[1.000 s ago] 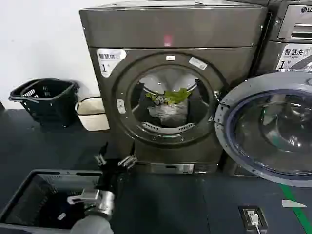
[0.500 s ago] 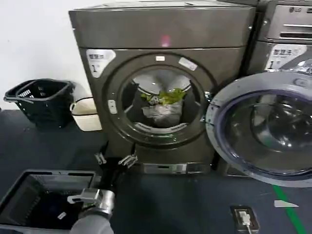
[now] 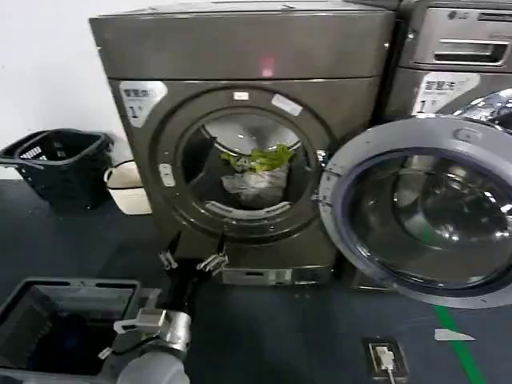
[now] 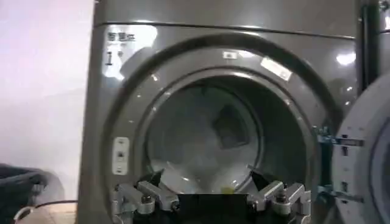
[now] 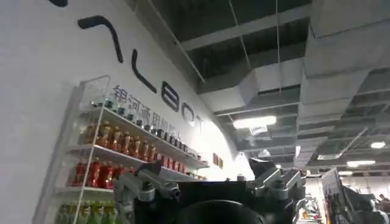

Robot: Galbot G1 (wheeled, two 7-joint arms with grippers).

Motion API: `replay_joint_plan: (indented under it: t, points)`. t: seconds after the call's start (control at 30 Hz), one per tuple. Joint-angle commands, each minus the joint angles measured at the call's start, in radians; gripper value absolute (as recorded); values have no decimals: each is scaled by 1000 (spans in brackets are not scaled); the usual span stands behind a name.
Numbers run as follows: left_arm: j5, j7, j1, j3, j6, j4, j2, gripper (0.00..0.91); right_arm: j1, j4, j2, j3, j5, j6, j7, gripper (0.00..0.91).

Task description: Grasp the clothes from the dryer.

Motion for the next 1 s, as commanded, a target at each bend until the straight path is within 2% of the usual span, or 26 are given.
replay_joint_plan:
  t: [0.03, 0.4, 0.57, 0.77, 1.0]
  points:
    - [1, 1, 4, 1, 0, -2, 1, 907, -1, 1, 0, 0, 1, 1, -1, 907]
    - [2, 2, 4, 5, 0, -2, 4, 907, -8, 3, -4, 1, 2, 3, 0, 907]
    - [2, 3, 1, 4, -1, -3, 2, 907, -7, 11, -3, -5, 12, 59, -16, 907]
    - [17, 0, -8, 3, -5, 5, -8, 907, -6, 14, 0, -7, 10, 61, -29, 907]
    - [27, 1, -11, 0, -5, 8, -13, 907, -9, -1, 2, -22, 3, 158, -41, 907]
